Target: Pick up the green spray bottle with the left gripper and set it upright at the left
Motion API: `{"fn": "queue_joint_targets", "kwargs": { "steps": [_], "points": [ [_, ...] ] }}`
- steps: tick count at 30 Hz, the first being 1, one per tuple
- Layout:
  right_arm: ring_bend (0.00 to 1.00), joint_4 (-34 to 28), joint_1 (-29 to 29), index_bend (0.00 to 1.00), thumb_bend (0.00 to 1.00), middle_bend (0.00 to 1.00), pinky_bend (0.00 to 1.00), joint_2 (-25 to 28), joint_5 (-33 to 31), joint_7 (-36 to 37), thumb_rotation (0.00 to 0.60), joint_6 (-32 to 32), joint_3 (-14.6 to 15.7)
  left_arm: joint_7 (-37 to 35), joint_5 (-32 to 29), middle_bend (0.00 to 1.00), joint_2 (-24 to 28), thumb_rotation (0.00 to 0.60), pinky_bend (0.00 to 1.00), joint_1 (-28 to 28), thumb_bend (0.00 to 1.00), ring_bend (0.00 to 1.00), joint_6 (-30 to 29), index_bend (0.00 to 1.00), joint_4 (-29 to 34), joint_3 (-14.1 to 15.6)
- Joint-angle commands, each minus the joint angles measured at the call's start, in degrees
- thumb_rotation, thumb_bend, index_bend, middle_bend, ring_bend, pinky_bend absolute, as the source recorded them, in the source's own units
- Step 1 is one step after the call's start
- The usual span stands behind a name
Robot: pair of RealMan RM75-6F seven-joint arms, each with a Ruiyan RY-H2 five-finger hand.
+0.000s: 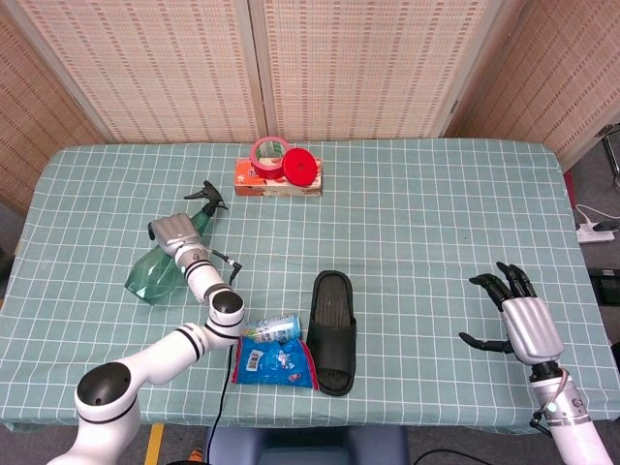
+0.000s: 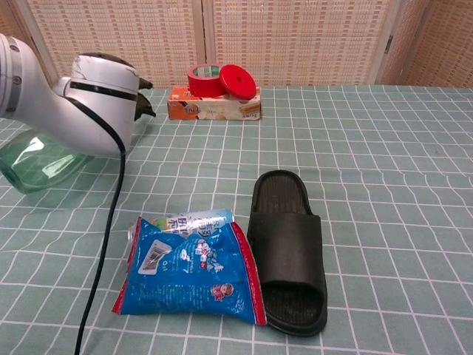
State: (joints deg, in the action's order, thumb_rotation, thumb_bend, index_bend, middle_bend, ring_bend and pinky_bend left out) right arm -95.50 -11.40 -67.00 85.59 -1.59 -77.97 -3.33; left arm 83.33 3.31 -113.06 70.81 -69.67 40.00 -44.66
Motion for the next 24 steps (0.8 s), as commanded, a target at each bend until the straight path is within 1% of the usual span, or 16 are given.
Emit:
{"fn": "queue_joint_targets", "kwargs": {
  "steps": [1,4,5,7,8,10,13,20,24],
  "points": [
    [0.00,0.0,0.0,0.23,0.00,0.20,0.00,0.0,0.0,-0.1,0.600,-0.1,0.0,-8.8,5.4,0.71,4.6,0.600,0.34,-2.9,0.34,0.51,-0.7,0.62,8.6,0.0],
    [0.00,0.0,0.1,0.23,0.00,0.20,0.00,-0.1,0.1,-0.2,0.600,-0.2,0.0,-17.1,11.3,0.72,8.8,0.600,0.35,-6.3,0.35,0.52,-0.5,0.62,16.7,0.6],
    [0.00,0.0,0.1,0.23,0.00,0.20,0.00,-0.2,0.1,-0.4,0.600,-0.3,0.0,-21.2,14.3,0.72,10.3,0.600,0.36,-7.8,0.35,0.52,0.0,0.63,19.6,1.1],
    [0.00,0.1,0.2,0.23,0.00,0.20,0.00,-0.3,0.1,-0.5,0.600,-0.5,-0.1,-28.3,19.2,0.73,12.2,0.600,0.36,-10.2,0.35,0.53,0.7,0.64,22.9,1.9],
    [0.00,0.2,0.2,0.23,0.00,0.20,0.00,-0.4,0.1,-0.7,0.600,-0.6,-0.1,-33.5,22.2,0.74,13.0,0.600,0.37,-11.8,0.35,0.53,1.1,0.64,24.3,2.2],
    [0.00,0.4,0.3,0.23,0.00,0.20,0.00,-0.7,0.1,-1.2,0.600,-0.9,-0.2,-41.7,25.6,0.75,14.0,0.600,0.37,-14.1,0.35,0.54,1.7,0.65,25.6,2.1],
    [0.00,0.5,0.4,0.23,0.00,0.20,0.00,-1.2,0.1,-1.8,0.600,-1.5,-0.4,-50.6,28.9,0.75,14.8,0.600,0.37,-16.4,0.35,0.55,3.0,0.66,25.4,2.1],
    [0.00,1.3,0.7,0.23,0.00,0.20,0.00,-2.3,0.0,-3.6,0.600,-2.5,-0.7,-72.8,39.5,0.73,16.1,0.600,0.35,-20.6,0.33,0.53,5.9,0.63,21.7,3.7],
    [0.00,1.1,0.7,0.23,0.00,0.20,0.00,-2.7,-0.5,-5.6,0.600,-2.4,-0.9,-82.2,42.9,0.72,15.9,0.600,0.34,-21.3,0.32,0.51,7.8,0.61,18.4,4.3]
  ]
}}
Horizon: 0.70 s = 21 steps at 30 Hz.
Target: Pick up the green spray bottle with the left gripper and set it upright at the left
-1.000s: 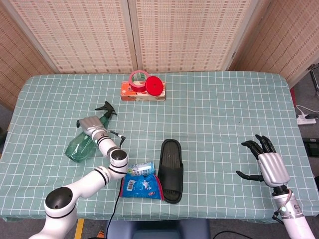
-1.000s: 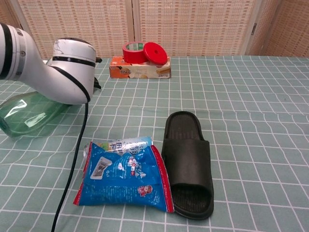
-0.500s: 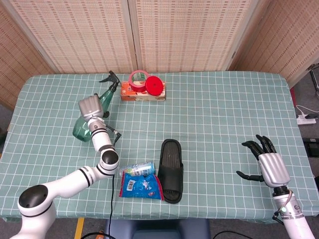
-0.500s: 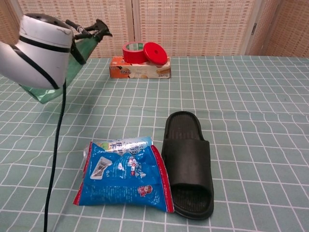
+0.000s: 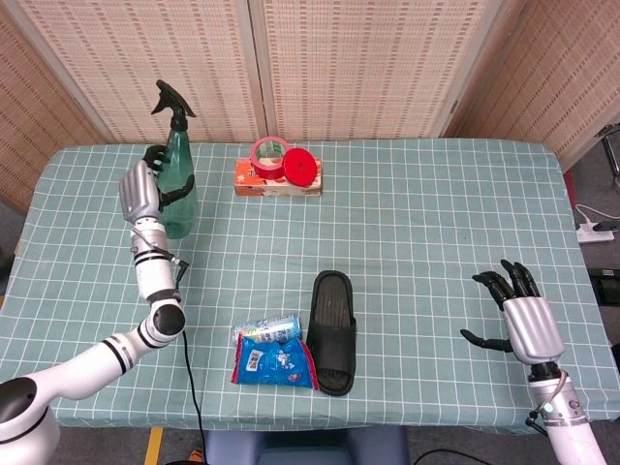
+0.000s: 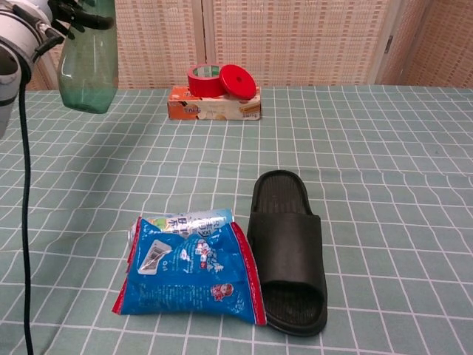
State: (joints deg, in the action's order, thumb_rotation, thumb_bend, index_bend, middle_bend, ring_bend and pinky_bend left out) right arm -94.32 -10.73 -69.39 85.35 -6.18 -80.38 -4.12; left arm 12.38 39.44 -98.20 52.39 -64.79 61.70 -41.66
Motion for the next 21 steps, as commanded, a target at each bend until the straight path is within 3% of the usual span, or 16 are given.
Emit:
{"fn": "queue_joint_targets", "kwargs": {
  "steps": [1,12,21],
  "points": [
    [0.00,-0.1,0.0,0.23,0.00,0.20,0.00,-0.4,-0.4,-1.6,0.600,-0.1,-0.2,-13.3,7.8,0.71,0.9,0.600,0.34,-2.8,0.32,0.51,3.4,0.61,-4.3,1.6],
    [0.00,-1.0,0.1,0.23,0.00,0.20,0.00,-2.1,-2.5,-9.6,0.600,-0.6,-0.9,-41.6,19.7,0.68,-2.7,0.600,0.28,-0.1,0.31,0.47,9.7,0.58,-21.7,6.0],
    [0.00,-2.3,0.1,0.23,0.00,0.20,0.00,-3.0,-5.0,-18.3,0.600,-0.8,-1.3,-64.1,28.5,0.65,-4.8,0.600,0.25,-1.1,0.30,0.44,7.4,0.54,-31.1,11.7]
  ]
}}
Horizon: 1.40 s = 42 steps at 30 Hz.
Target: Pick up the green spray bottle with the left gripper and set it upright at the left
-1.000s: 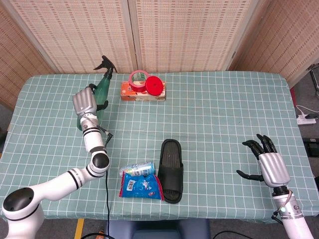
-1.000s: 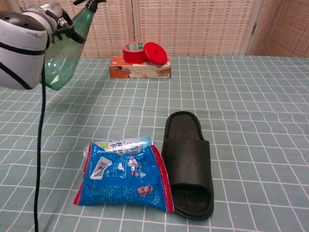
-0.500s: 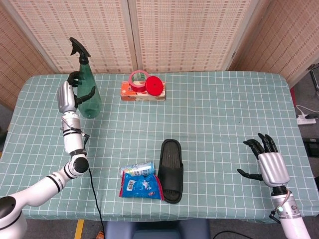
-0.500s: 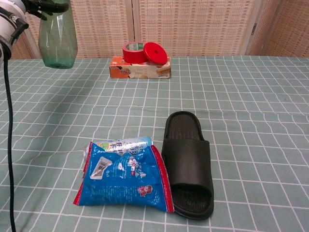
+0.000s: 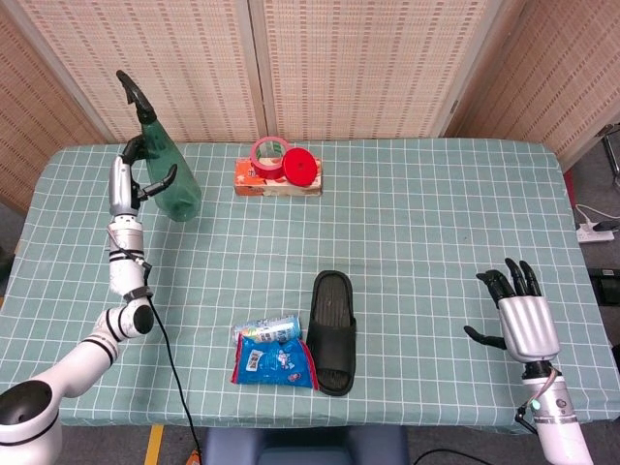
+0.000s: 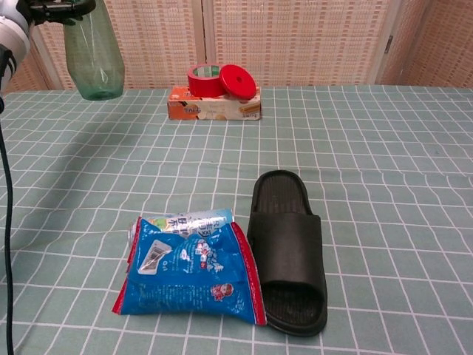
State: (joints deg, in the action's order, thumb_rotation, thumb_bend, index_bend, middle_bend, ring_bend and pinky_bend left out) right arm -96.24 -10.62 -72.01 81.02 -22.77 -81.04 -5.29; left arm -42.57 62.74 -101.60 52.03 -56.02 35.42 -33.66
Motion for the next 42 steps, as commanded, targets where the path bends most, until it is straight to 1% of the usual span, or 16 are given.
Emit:
{"fn": "queue_joint_targets", "kwargs": {
  "steps": [1,4,8,11,17,22,28,33,37,42],
  "points": [
    [0.00,-0.4,0.0,0.23,0.00,0.20,0.00,-0.4,-0.8,-2.3,0.600,-0.2,-0.1,-11.1,6.0,0.65,-1.7,0.600,0.25,-1.2,0.30,0.44,-1.9,0.54,-5.6,4.5],
    [0.00,-0.5,0.0,0.23,0.00,0.20,0.00,-0.5,-1.0,-4.1,0.600,-0.2,0.0,-17.1,9.4,0.64,-3.0,0.600,0.24,-2.5,0.29,0.43,-4.3,0.53,-9.1,7.9],
    [0.00,-1.1,-0.2,0.23,0.00,0.20,0.00,-0.3,-1.8,-6.7,0.600,0.3,0.1,-21.3,13.8,0.63,-6.3,0.600,0.22,-3.7,0.29,0.41,-9.0,0.52,-16.5,12.4],
    [0.00,-1.6,-0.2,0.23,0.00,0.20,0.00,-0.6,-2.4,-8.7,0.600,0.0,0.0,-24.8,15.7,0.62,-7.9,0.600,0.21,-4.8,0.29,0.41,-10.3,0.52,-20.2,15.0],
    [0.00,-2.2,-0.3,0.23,0.00,0.20,0.00,-0.8,-3.5,-11.8,0.600,-0.1,0.0,-31.8,18.2,0.61,-8.9,0.600,0.21,-7.5,0.29,0.39,-11.6,0.50,-22.8,18.8],
    [0.00,-2.6,-0.5,0.23,0.00,0.20,0.00,-0.8,-3.8,-13.4,0.600,0.1,0.2,-35.8,19.2,0.57,-9.4,0.600,0.18,-9.6,0.28,0.35,-12.0,0.46,-23.8,20.8],
    [0.00,-3.1,-0.5,0.23,0.00,0.20,0.00,-0.9,-4.2,-15.0,0.600,-0.1,0.3,-38.9,19.7,0.52,-9.8,0.600,0.17,-11.7,0.27,0.31,-11.2,0.42,-24.9,22.6],
    [0.00,-3.2,-0.6,0.23,0.00,0.20,0.00,-1.0,-4.5,-15.7,0.600,-0.2,0.2,-40.5,19.9,0.48,-9.8,0.600,0.17,-13.0,0.27,0.27,-12.3,0.38,-25.2,23.3],
    [0.00,-3.6,-0.6,0.23,0.00,0.20,0.00,-1.0,-4.9,-16.3,0.600,-0.2,0.2,-41.7,19.6,0.46,-9.7,0.600,0.17,-13.7,0.27,0.25,-11.2,0.36,-25.3,23.7],
    [0.00,-3.7,-0.8,0.23,0.00,0.20,0.00,-1.0,-5.2,-16.8,0.600,-0.1,0.3,-43.0,19.6,0.44,-9.6,0.600,0.15,-14.6,0.25,0.23,-11.0,0.33,-25.4,24.1]
  ]
}}
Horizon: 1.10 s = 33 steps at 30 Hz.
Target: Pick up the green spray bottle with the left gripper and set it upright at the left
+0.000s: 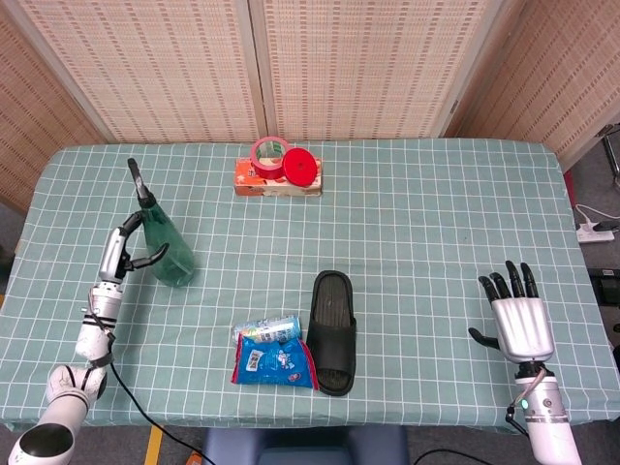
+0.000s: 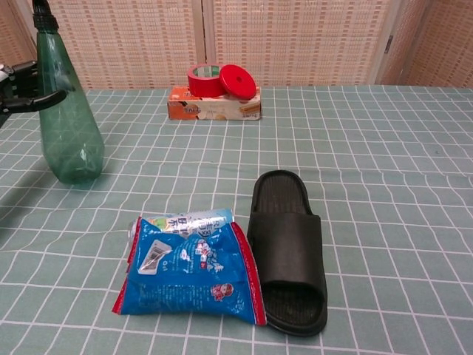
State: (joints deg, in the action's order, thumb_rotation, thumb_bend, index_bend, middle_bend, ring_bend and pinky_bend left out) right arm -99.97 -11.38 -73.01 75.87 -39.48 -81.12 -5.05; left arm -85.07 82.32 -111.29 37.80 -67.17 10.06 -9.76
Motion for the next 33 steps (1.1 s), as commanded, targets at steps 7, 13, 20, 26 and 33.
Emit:
{"fn": "queue_joint_targets", "kwargs": {
  "steps": [7,13,20,26,33],
  "points": [
    [0.00,0.0,-0.2,0.23,0.00,0.20,0.00,0.0,0.0,-0.3,0.600,-0.1,0.1,-4.1,1.2,0.23,0.6,0.600,0.10,-2.6,0.15,0.10,0.1,0.00,0.4,2.2],
    [0.00,0.6,-0.3,0.23,0.00,0.19,0.01,-0.4,0.6,-0.2,0.600,-0.3,0.2,-6.1,1.3,0.19,1.4,0.600,0.10,-3.4,0.12,0.07,-2.5,0.00,0.0,2.5],
    [0.00,1.1,-0.5,0.23,0.00,0.19,0.01,-0.9,1.0,-0.5,0.600,-0.6,0.2,-7.8,2.5,0.12,2.1,0.600,0.08,-4.3,0.11,0.03,-4.0,0.00,0.2,3.9],
    [0.00,1.2,-0.5,0.24,0.00,0.19,0.01,-1.0,1.0,-0.5,0.600,-0.7,0.2,-8.8,3.1,0.03,2.9,0.600,0.07,-4.7,0.10,0.00,-5.6,0.00,0.1,4.6],
    [0.00,1.5,-0.6,0.24,0.00,0.19,0.01,-1.2,1.5,0.0,0.600,-0.8,0.2,-9.2,4.1,0.00,3.9,0.600,0.05,-4.8,0.10,0.00,-5.1,0.00,0.3,5.9]
  ]
}}
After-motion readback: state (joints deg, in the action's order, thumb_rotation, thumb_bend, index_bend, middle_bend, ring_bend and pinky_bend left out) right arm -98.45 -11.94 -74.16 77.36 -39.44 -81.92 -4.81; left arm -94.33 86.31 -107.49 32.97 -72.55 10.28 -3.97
